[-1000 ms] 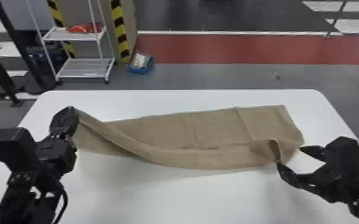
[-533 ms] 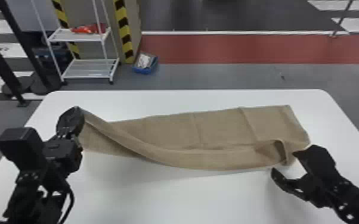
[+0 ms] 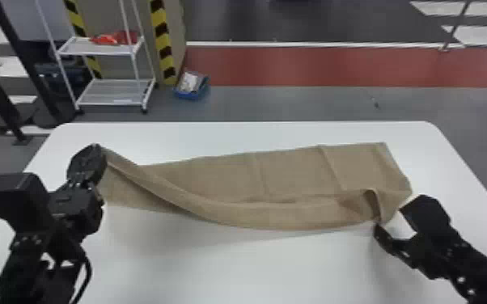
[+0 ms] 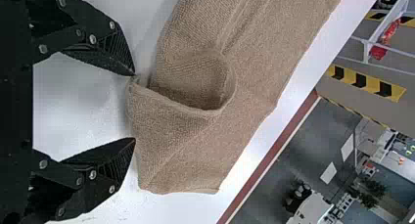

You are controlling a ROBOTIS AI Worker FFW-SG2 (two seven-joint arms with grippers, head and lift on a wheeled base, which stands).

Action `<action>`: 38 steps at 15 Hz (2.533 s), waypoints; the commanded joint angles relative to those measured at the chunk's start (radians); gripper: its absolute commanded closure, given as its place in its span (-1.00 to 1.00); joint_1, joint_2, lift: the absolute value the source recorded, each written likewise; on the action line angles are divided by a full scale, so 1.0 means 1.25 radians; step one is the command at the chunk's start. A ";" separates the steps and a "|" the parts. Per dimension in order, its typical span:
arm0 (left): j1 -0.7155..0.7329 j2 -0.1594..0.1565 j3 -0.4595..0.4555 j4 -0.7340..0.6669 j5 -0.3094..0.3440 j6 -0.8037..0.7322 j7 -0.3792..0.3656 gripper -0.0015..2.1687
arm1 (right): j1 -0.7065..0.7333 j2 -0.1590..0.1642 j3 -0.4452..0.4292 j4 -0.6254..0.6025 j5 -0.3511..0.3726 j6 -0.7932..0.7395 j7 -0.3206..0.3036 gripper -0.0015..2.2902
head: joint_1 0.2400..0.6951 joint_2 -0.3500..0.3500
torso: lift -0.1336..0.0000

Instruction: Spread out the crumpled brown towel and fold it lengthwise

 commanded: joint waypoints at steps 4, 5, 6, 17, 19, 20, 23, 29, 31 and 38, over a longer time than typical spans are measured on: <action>0.000 0.000 -0.001 -0.002 0.000 0.000 0.000 0.33 | -0.020 -0.002 -0.005 0.023 -0.016 -0.004 0.001 -0.30 | 1.00 0.01 | -0.85; 0.000 0.000 0.000 -0.003 0.000 0.000 0.000 0.33 | -0.020 -0.002 -0.005 0.023 -0.018 -0.004 0.001 -0.20 | 1.00 0.01 | -0.85; 0.003 0.000 0.000 -0.006 0.000 0.000 0.000 0.33 | -0.020 -0.002 -0.006 0.021 -0.019 -0.006 0.001 -0.11 | 1.00 0.01 | -0.85; 0.004 -0.002 0.021 -0.056 0.000 -0.002 0.002 0.33 | 0.014 0.002 -0.199 -0.152 -0.191 -0.043 0.122 0.13 | 1.00 -0.07 | -0.85; 0.004 -0.002 0.020 -0.061 0.000 -0.002 0.003 0.33 | 0.014 0.005 -0.236 -0.170 -0.224 -0.041 0.138 0.13 | 1.00 -0.13 | -0.85; 0.007 -0.002 0.022 -0.062 0.000 -0.002 0.003 0.33 | 0.014 0.005 -0.255 -0.175 -0.241 -0.041 0.141 0.13 | 1.00 -0.15 | -0.85; 0.014 0.003 0.025 -0.074 -0.011 0.042 0.002 0.33 | 0.014 0.013 -0.308 -0.193 -0.289 -0.038 0.165 0.13 | 1.00 -0.24 | -0.85; 0.036 0.000 0.001 -0.115 -0.121 0.182 0.003 0.33 | 0.012 0.030 -0.324 -0.194 -0.302 -0.031 0.182 0.13 | 1.00 -0.29 | -0.85; 0.018 -0.001 -0.005 -0.114 -0.140 0.214 0.002 0.33 | -0.034 0.030 -0.317 -0.157 -0.289 -0.016 0.182 0.13 | 1.00 -0.30 | -0.85; -0.139 -0.002 -0.037 -0.012 -0.204 0.371 -0.005 0.32 | -0.235 0.003 -0.318 0.082 -0.253 0.013 0.168 0.13 | 1.00 -0.29 | -0.85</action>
